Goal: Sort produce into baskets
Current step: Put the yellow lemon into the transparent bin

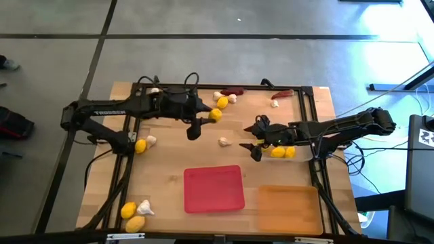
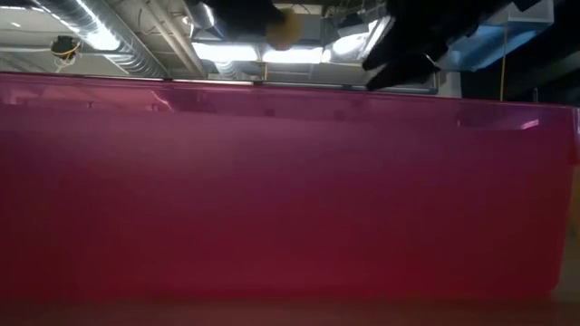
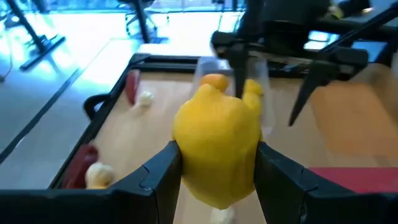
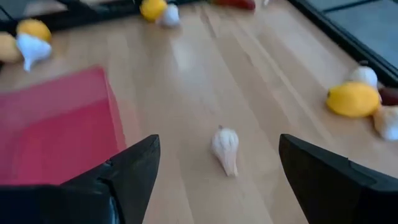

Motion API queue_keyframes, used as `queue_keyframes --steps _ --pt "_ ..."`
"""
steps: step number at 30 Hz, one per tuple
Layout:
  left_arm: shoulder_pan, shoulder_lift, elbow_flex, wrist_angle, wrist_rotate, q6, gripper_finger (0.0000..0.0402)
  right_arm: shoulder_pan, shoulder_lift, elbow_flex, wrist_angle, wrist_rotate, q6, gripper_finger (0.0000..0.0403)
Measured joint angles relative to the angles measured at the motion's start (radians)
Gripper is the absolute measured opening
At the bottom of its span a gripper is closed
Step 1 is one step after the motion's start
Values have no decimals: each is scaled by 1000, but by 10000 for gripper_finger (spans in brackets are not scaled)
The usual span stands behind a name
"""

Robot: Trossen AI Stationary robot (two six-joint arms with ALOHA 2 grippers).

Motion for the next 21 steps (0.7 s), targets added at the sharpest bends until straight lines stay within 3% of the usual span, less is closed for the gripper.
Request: queue_keyframes --steps 5,16,21 --pt "-61 20 -13 98 -1 1 169 0 12 -1 92 -46 -6 321" --pt "-119 22 -289 536 -2 -39 169 -1 30 -1 113 -44 -76 321" --pt "-118 27 -370 657 -6 -90 169 -1 33 -1 137 -44 -91 321"
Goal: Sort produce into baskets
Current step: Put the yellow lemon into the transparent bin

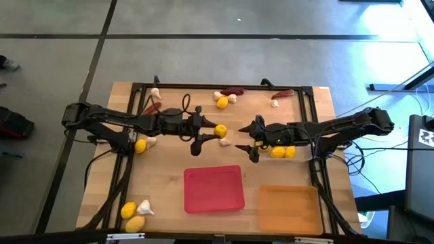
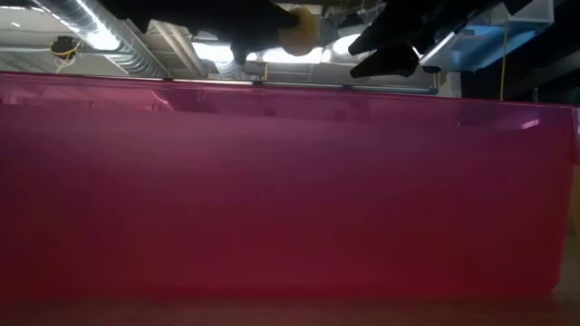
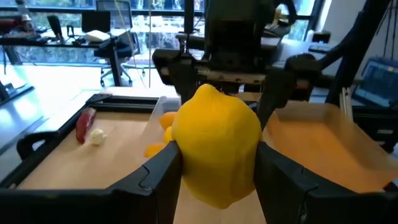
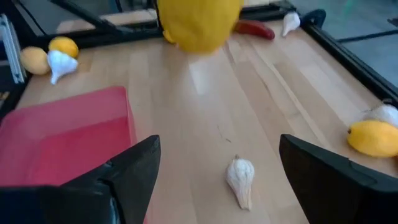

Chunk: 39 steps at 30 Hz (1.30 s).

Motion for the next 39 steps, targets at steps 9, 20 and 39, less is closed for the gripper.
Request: queue_keyframes --steps 9,20,39 --pt "7 11 -8 8 -69 -30 169 5 -1 0 38 -15 -102 321" --pt "118 42 -8 58 2 -245 169 59 -1 0 65 158 -203 321" --pt "72 111 -8 201 122 -239 169 56 12 0 185 70 -258 321"
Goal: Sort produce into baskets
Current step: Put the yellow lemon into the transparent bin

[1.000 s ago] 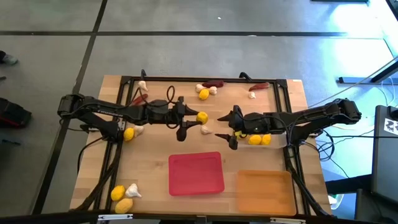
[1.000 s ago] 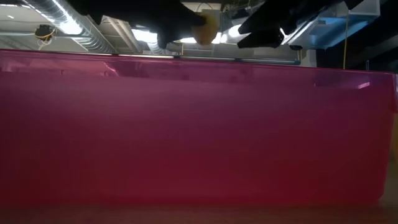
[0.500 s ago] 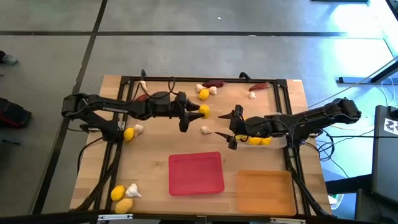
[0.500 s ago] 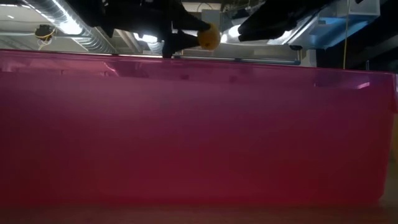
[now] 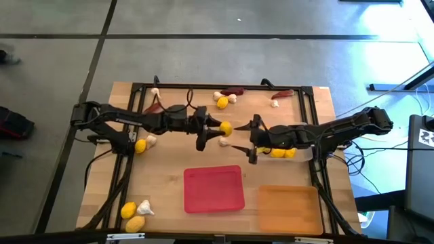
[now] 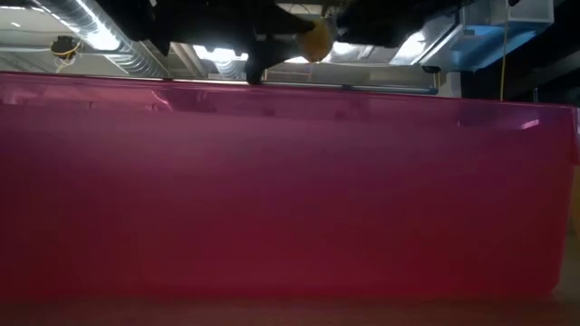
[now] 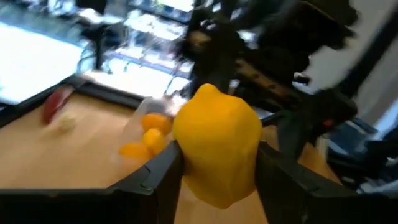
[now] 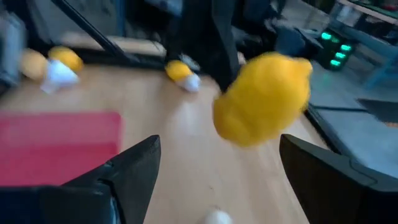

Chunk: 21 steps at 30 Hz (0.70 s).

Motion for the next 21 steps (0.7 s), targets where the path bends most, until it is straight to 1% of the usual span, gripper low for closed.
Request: queue_keyframes --steps 3,6,11,14,16,18,21 --pt "-31 1 0 34 -7 67 169 1 0 0 36 0 50 321" --pt "-61 0 0 51 -45 139 169 1 0 0 36 4 92 321" --pt "-101 0 0 102 -53 215 169 0 16 1 94 -32 135 321" --pt "-119 0 0 139 -53 239 169 0 46 1 154 -87 135 321" --pt "-126 -1 7 135 -53 259 169 1 68 0 195 -107 131 321" --pt "-132 0 7 124 -53 263 169 1 83 0 228 -107 117 321" --pt "-137 0 7 131 -54 263 169 1 92 1 258 -72 106 315"
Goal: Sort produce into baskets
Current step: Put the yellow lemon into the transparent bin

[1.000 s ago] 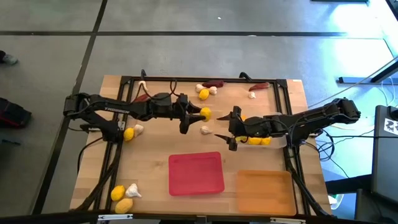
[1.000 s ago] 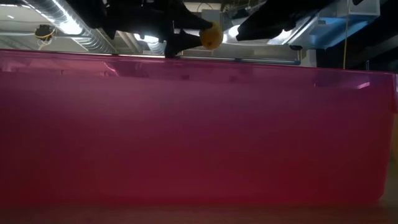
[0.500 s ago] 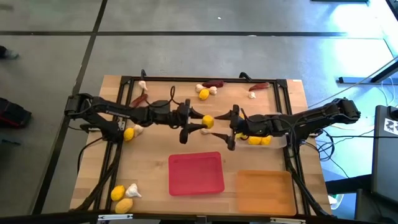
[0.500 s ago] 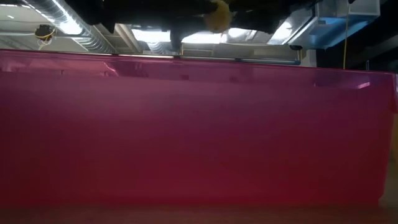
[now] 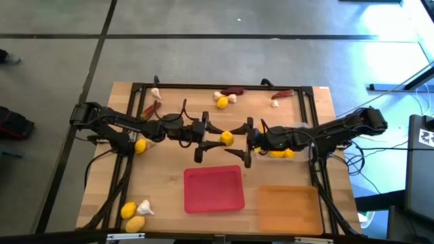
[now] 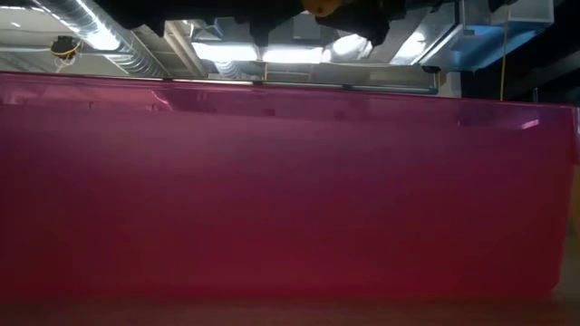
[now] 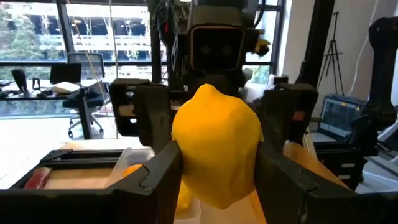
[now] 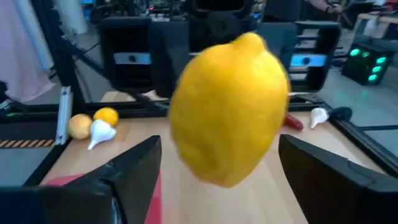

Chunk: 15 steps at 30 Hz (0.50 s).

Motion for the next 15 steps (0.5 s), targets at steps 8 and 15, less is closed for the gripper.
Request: queue_keyframes --steps 8,15 --pt "-1 -1 0 -5 -3 6 169 0 2 0 24 8 -25 220" --pt "-1 -2 0 -13 -2 8 169 0 2 -1 20 11 -42 161"
